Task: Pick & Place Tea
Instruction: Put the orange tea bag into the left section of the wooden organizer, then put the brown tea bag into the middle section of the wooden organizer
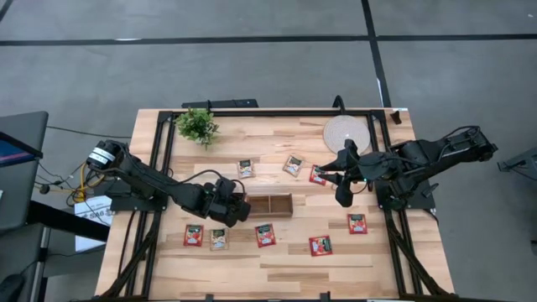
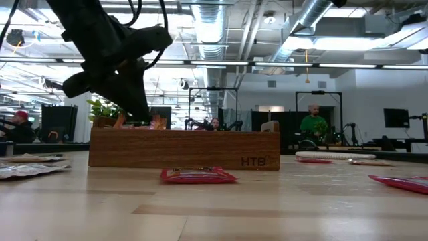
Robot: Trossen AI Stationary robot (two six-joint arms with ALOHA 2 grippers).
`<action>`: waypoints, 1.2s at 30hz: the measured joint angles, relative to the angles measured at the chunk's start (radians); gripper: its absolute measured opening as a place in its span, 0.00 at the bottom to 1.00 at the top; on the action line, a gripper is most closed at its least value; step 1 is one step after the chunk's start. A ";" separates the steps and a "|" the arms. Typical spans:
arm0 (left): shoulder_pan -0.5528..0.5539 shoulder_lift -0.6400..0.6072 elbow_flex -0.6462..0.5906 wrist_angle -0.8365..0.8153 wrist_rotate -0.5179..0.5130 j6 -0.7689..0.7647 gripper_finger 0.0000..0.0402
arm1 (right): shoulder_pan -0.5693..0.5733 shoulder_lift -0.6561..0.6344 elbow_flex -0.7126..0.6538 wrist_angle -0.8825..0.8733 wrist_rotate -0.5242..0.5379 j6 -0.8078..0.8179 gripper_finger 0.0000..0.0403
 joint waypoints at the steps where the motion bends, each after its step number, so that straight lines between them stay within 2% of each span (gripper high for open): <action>1: 0.000 -0.002 0.000 -0.007 0.003 -0.001 0.11 | 0.000 0.000 0.000 0.000 0.000 -0.001 0.24; 9: 0.000 -0.004 0.080 -0.105 -0.030 0.046 0.11 | 0.000 0.000 0.000 -0.001 0.000 -0.008 0.24; 23: 0.000 -0.004 0.269 -0.557 -0.099 0.058 0.11 | 0.000 0.000 0.000 -0.002 -0.001 -0.008 0.24; 26: 0.000 -0.004 0.286 -0.653 -0.067 0.054 0.11 | 0.000 0.000 0.000 -0.003 -0.002 -0.008 0.24; 32: 0.000 -0.004 0.290 -0.842 0.098 0.086 0.11 | 0.000 0.000 0.000 -0.021 -0.002 -0.016 0.24; 36: -0.001 -0.004 0.290 -0.941 0.154 0.130 0.11 | 0.000 0.000 0.000 -0.020 -0.001 -0.023 0.24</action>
